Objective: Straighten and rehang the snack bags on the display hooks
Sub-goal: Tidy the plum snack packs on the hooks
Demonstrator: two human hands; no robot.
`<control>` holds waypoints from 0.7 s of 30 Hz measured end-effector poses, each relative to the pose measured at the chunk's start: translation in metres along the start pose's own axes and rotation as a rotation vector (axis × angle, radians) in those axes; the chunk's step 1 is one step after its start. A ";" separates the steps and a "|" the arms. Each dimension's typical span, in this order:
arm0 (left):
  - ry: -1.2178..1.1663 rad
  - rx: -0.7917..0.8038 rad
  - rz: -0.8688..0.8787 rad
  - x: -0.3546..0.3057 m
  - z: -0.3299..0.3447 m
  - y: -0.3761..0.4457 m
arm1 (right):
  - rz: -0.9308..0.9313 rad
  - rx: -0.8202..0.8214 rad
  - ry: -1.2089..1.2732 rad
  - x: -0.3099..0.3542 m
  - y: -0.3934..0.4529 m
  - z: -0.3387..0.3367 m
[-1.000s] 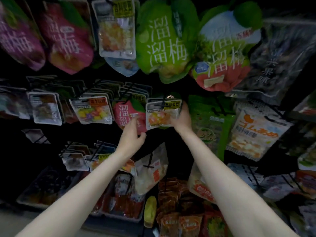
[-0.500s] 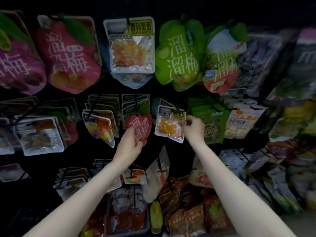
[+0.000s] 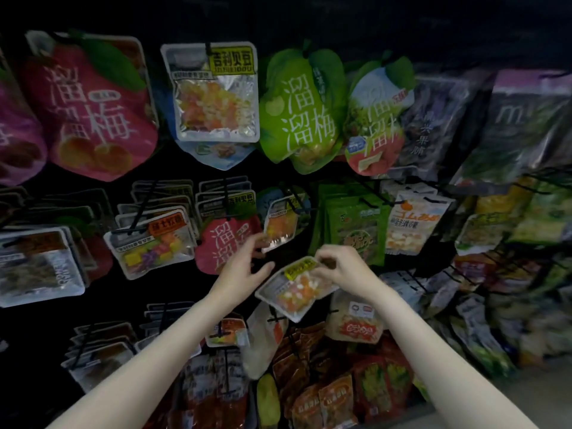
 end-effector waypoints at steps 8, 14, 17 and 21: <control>-0.012 -0.239 -0.020 0.005 -0.016 0.014 | 0.070 -0.063 0.280 -0.023 0.024 -0.021; -0.017 -0.354 0.054 -0.026 -0.025 0.030 | 0.139 -0.126 0.512 -0.026 0.042 -0.030; 0.158 -0.302 -0.007 -0.030 -0.018 0.055 | 0.206 -0.172 0.592 -0.031 0.049 -0.027; 0.153 -0.307 -0.097 -0.037 -0.010 0.073 | 0.287 -0.205 0.674 -0.045 0.055 -0.019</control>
Point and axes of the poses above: each hand's wrist, its own y-axis towards the middle knuckle, its own z-axis out of the palm, x = y × z, the point moved 9 cm from there along y, towards the middle knuckle, and after that the axes turned 8 degrees about z, right-handed, at the moved point
